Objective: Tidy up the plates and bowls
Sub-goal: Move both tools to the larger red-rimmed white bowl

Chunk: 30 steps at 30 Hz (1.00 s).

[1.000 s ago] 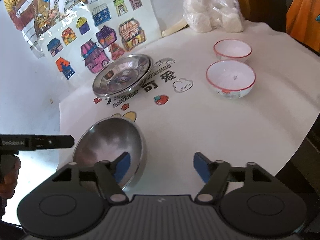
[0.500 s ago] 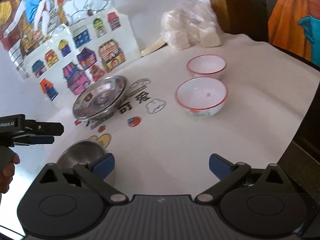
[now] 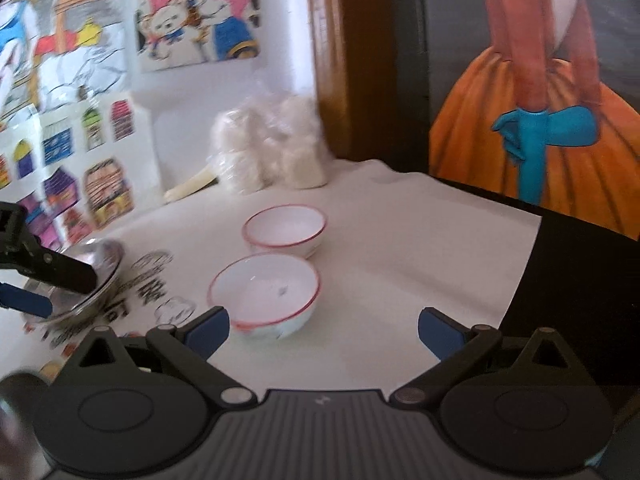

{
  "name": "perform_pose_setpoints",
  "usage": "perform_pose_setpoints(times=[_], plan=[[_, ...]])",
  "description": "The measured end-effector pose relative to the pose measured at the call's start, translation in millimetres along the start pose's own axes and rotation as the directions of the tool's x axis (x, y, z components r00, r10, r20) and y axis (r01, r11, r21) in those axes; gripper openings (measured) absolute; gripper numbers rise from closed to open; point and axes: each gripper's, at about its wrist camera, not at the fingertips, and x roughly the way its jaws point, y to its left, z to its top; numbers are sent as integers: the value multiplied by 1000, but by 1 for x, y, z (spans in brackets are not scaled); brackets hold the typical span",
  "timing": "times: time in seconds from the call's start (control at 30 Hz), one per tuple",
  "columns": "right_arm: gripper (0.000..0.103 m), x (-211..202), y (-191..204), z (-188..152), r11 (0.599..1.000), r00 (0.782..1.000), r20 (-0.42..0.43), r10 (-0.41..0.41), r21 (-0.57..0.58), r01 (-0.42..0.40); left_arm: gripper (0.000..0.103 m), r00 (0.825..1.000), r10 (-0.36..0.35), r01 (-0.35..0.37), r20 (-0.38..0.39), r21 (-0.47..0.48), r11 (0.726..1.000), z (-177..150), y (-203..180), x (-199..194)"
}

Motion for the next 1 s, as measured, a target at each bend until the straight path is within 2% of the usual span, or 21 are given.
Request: perform_pose_setpoints(times=[0.13,0.3,0.57,0.77,1.0], plan=[[103,16,-3,-1,999,1000,12,-26,21,26,102,999,8,-6,-49,48,999,14,-18,30],[103,33,0,-7,998,998,6,-58,-6,58,102,996,16,-12,-86,54,998,27,-28,60],[103,46,-5,-7,999,999,20,-48,8,48,102,993,-44,46,-113,19,999,37,-42,89],[102,57,-1,-3,1000,1000,-2,-23,9,23,102,993,-38,42,-114,29,999,37,-51,101],[89,58,-1,-2,1000,1000,-6,-9,11,9,101,993,-63,67,-101,30,997,34,-50,101]])
